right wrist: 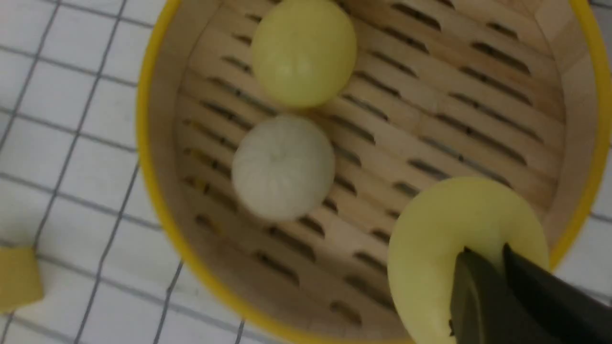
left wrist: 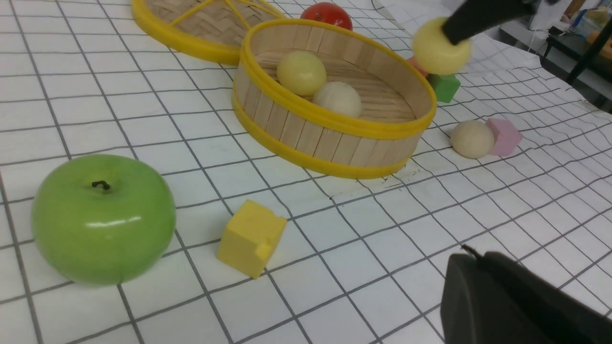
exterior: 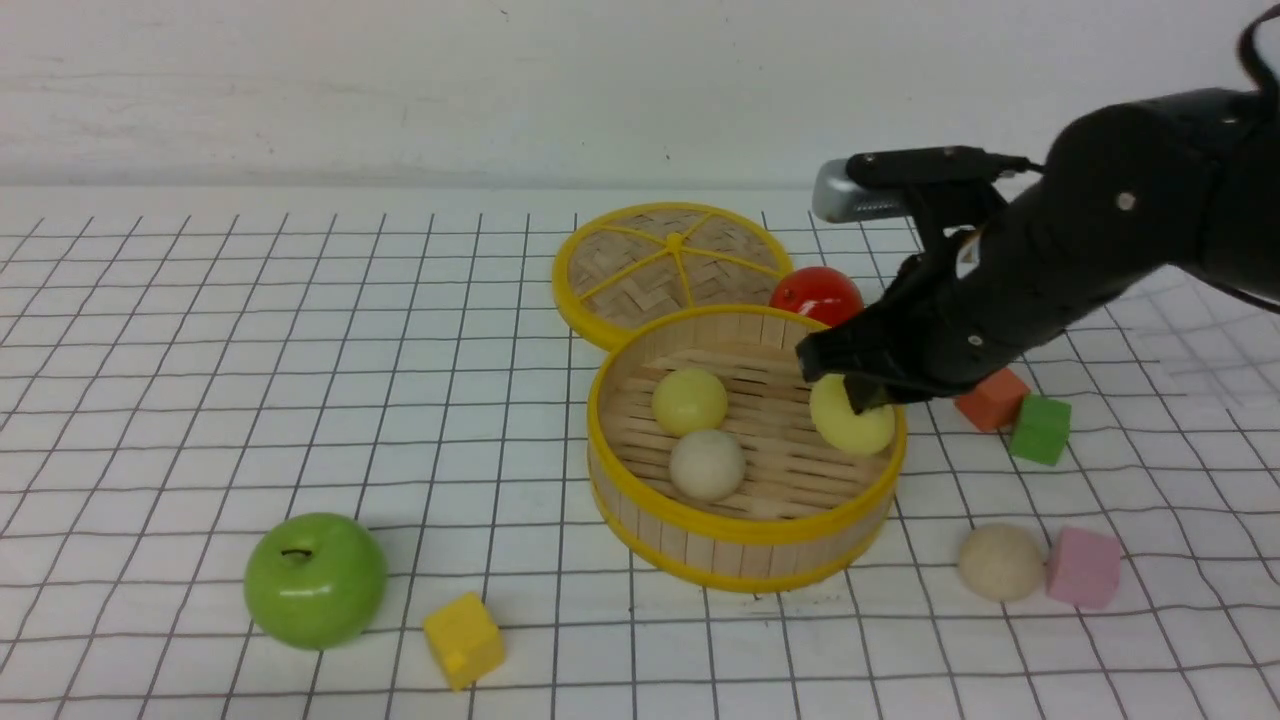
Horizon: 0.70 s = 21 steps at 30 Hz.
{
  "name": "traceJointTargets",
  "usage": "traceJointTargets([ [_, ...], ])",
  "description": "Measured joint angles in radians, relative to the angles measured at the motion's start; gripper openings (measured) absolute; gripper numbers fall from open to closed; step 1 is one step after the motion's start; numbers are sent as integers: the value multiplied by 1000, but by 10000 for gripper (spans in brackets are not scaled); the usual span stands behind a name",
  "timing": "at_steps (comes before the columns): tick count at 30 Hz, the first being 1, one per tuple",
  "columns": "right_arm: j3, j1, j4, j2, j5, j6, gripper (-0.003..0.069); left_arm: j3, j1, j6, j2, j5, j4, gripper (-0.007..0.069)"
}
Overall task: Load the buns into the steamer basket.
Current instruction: Use the right arm to put the steamed stuffed bun into the steamer
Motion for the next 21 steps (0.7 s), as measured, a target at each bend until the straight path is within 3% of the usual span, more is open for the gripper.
traceJointTargets([
  [8, -101, -4, 0, 180, -34, -4, 48, 0, 0, 0, 0, 0, 0, -3],
  [12, -109, -4, -4, 231, -35, -4, 170, 0, 0, 0, 0, 0, 0, -3],
  [15, -116, -4, -4, 232, -25, -4, 335, 0, 0, 0, 0, 0, 0, -3],
  [17, -133, -4, -4, 220, 11, -4, 409, 0, 0, 0, 0, 0, 0, -3],
  [21, -156, -4, -6, 158, 111, -4, 485, 0, 0, 0, 0, 0, 0, -3],
])
